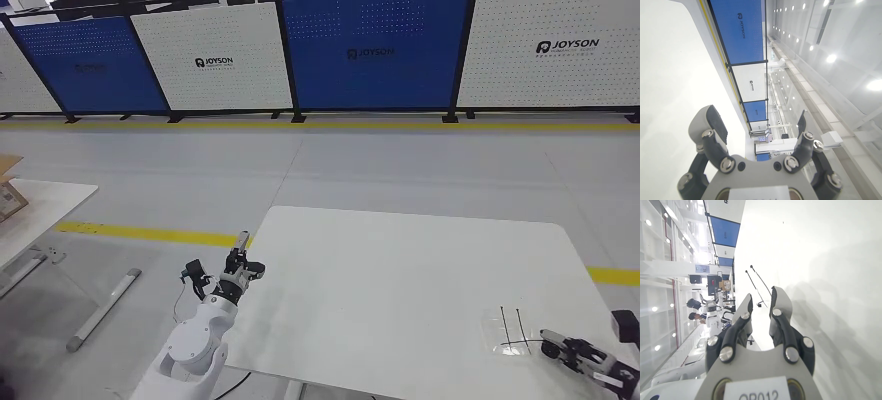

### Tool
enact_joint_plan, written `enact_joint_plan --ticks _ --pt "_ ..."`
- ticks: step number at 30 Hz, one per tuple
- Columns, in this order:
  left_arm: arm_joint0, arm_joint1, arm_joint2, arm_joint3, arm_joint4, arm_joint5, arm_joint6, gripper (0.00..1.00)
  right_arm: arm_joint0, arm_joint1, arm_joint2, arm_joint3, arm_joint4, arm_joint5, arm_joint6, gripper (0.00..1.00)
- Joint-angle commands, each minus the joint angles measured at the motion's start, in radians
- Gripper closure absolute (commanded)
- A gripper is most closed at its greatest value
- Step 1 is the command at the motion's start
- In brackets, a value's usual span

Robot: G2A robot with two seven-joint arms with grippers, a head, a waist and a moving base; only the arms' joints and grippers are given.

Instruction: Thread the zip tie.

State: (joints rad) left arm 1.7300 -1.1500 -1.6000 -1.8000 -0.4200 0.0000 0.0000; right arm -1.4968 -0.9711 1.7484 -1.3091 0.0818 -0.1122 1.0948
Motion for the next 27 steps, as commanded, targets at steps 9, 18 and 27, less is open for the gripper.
enact_joint_plan --ticks 9,18,27 --pt "0.0 0.0 0.0 0.0 0.0 0.0 0.0 0.0 -0.009 0.007 -0.003 -0.021 0.007 -0.001 -0.005 0.86" --pt "0.0 0.0 0.0 0.0 0.0 0.0 0.0 0.0 -0.003 0.012 -0.012 -0.016 0.014 0.008 -0.009 1.0" --pt "0.0 0.0 0.0 0.0 0.0 0.0 0.0 0.0 -0.039 0.005 0.047 0.002 0.296 -0.058 -0.01 1.0"
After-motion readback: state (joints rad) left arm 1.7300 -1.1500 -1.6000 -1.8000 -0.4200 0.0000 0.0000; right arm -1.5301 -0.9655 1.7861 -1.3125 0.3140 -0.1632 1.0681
